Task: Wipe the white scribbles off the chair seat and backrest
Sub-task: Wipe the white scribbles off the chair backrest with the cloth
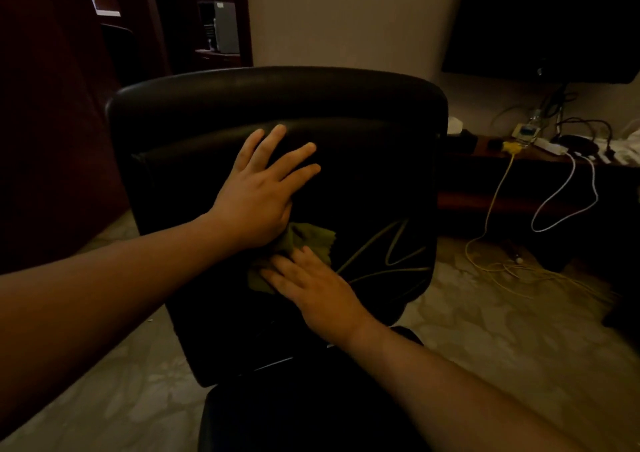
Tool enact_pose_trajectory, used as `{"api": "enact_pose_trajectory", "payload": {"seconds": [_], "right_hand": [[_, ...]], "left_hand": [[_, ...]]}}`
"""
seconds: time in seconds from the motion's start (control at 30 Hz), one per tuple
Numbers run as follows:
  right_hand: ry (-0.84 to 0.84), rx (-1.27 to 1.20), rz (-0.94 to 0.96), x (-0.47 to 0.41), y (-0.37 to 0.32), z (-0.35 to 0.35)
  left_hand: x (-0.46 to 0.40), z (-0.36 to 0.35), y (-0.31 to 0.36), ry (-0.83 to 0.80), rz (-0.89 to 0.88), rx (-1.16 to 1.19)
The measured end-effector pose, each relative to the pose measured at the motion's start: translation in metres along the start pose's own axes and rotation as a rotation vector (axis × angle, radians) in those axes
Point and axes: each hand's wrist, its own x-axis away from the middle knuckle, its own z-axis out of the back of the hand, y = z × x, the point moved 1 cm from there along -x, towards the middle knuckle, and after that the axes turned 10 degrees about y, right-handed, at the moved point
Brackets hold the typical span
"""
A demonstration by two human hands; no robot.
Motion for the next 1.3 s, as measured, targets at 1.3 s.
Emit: {"api": "enact_pose_trajectory", "payload": {"seconds": [1.3], "right_hand": [[-0.337,0.163,0.356,0.095,-0.014,-0.086]], "left_hand": [[0.065,-0.011,0.003,-0.053,-0.1,0.02]]}}
